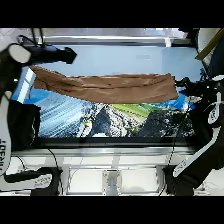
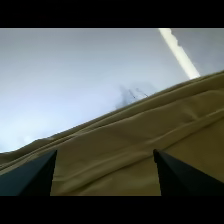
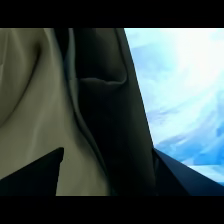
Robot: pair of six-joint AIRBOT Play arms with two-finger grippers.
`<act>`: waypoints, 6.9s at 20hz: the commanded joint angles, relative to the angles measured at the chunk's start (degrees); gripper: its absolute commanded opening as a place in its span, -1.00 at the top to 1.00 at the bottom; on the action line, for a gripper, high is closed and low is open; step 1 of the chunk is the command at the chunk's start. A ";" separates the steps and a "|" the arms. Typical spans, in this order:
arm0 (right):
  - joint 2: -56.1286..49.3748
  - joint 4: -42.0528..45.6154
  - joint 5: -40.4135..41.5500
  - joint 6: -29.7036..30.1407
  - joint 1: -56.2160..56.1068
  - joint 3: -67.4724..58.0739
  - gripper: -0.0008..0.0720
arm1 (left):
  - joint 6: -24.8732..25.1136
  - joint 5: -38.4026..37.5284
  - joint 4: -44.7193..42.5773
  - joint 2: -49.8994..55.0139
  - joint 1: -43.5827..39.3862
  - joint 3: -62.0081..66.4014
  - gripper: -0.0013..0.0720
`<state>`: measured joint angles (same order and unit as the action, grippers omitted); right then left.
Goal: Fold the clothes and pants, and hang the long-sleeved shirts on hangers.
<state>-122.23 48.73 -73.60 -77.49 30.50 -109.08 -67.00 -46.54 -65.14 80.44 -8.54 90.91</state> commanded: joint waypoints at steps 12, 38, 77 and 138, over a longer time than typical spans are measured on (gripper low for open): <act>-0.63 -10.56 -6.54 2.25 -5.64 -4.37 0.94 | 2.95 6.88 -0.20 10.32 -9.03 0.04 0.58; 45.11 -6.27 -22.69 -2.97 -0.11 13.97 0.95 | 2.95 5.20 11.72 21.40 -36.26 0.07 0.89; 46.86 16.46 6.36 -5.90 -22.67 36.92 -0.42 | 2.75 -23.34 3.85 -0.76 2.82 0.00 0.89; 33.53 4.20 -15.13 -13.29 -36.96 13.11 0.95 | -1.20 -13.62 5.51 20.15 -22.73 0.13 0.89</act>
<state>-84.58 52.90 -90.89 -86.35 -1.65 -93.43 -68.14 -53.21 -56.95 103.50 -36.32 91.00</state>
